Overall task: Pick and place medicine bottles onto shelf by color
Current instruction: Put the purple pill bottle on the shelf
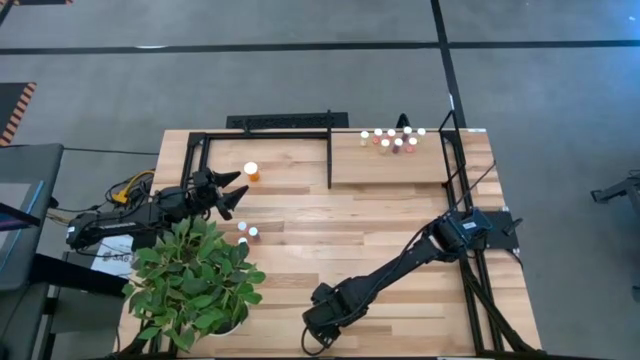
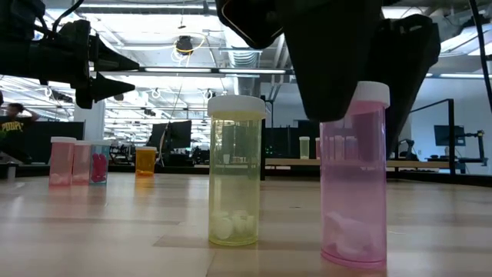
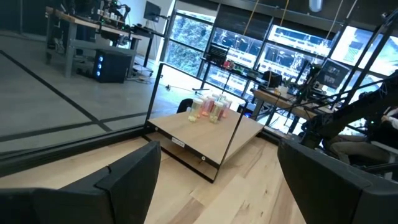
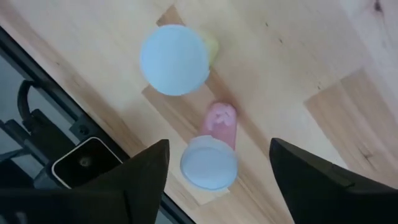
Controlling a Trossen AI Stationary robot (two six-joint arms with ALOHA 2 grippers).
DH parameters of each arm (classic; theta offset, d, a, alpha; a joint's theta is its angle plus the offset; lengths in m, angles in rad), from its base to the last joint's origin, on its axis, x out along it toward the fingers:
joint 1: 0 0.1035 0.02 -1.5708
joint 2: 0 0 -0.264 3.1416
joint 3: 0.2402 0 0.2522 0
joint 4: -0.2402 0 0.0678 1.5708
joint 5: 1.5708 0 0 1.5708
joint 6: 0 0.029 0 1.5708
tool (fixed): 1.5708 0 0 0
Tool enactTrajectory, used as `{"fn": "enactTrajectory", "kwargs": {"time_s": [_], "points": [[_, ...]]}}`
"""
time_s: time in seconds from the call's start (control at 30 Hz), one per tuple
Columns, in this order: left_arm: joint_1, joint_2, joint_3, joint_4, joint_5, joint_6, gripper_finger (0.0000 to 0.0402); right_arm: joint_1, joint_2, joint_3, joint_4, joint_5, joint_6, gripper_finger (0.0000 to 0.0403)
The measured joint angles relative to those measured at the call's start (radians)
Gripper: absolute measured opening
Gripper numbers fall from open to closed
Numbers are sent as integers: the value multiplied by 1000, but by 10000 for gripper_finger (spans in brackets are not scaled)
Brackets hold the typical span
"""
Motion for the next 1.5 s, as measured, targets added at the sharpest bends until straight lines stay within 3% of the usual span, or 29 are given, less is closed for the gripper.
{"fn": "enactTrajectory", "kwargs": {"time_s": [0.73, 1.03, 1.3, 1.5], "points": [[0, 0, 0, 0, 0, 0, 312, 1, -1, 0, 21, -14, 37, 126], [0, 0, 0, 0, 0, 0, 312, -19, -11, 18, -89, -43, 55, 134], [0, 0, 0, 0, 0, 0, 312, -64, -63, 50, -261, -36, -50, 114], [0, 0, 0, 0, 0, 0, 312, -119, -155, 50, -374, 40, -100, 118]]}}
